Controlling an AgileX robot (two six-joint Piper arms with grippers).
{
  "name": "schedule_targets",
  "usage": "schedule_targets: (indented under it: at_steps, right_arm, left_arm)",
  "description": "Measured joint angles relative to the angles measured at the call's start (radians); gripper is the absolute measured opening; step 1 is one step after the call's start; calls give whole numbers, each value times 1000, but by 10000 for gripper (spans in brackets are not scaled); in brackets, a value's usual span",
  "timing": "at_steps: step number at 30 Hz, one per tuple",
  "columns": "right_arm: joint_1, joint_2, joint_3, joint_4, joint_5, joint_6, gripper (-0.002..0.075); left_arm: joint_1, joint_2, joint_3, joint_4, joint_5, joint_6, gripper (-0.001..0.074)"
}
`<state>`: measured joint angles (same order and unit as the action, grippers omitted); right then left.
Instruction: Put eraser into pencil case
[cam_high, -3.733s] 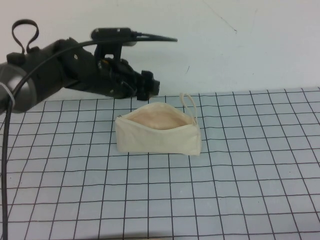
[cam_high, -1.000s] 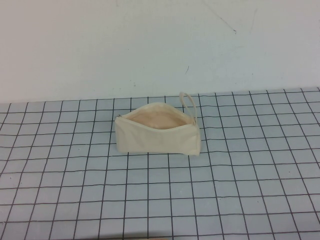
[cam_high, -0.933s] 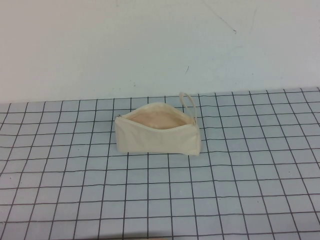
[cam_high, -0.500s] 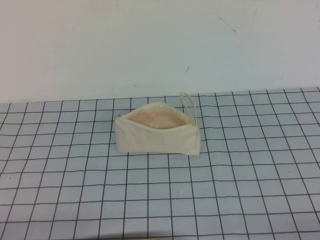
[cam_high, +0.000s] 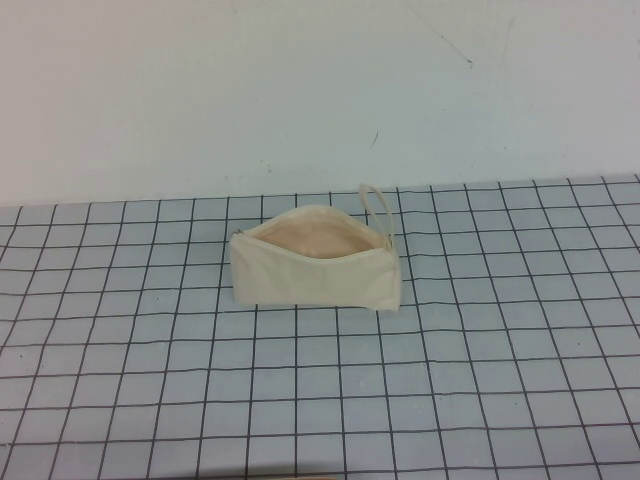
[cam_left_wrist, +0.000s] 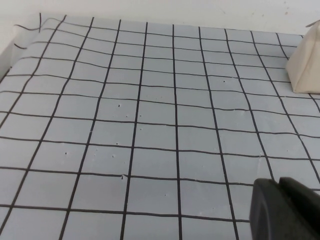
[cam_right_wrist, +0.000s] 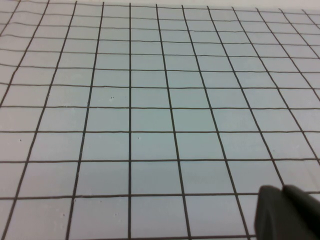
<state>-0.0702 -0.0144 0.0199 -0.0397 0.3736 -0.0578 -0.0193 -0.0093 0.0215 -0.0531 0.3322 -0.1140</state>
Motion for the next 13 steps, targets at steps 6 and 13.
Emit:
schedule_targets:
  at_steps: [6,13]
  right_arm:
    - [0,0,0,0,0,0,-1]
    - [0,0,0,0,0,0,-1]
  left_arm:
    - [0,0,0,-5,4,0,-1]
    - [-9,0,-2,-5,6,-4,-1]
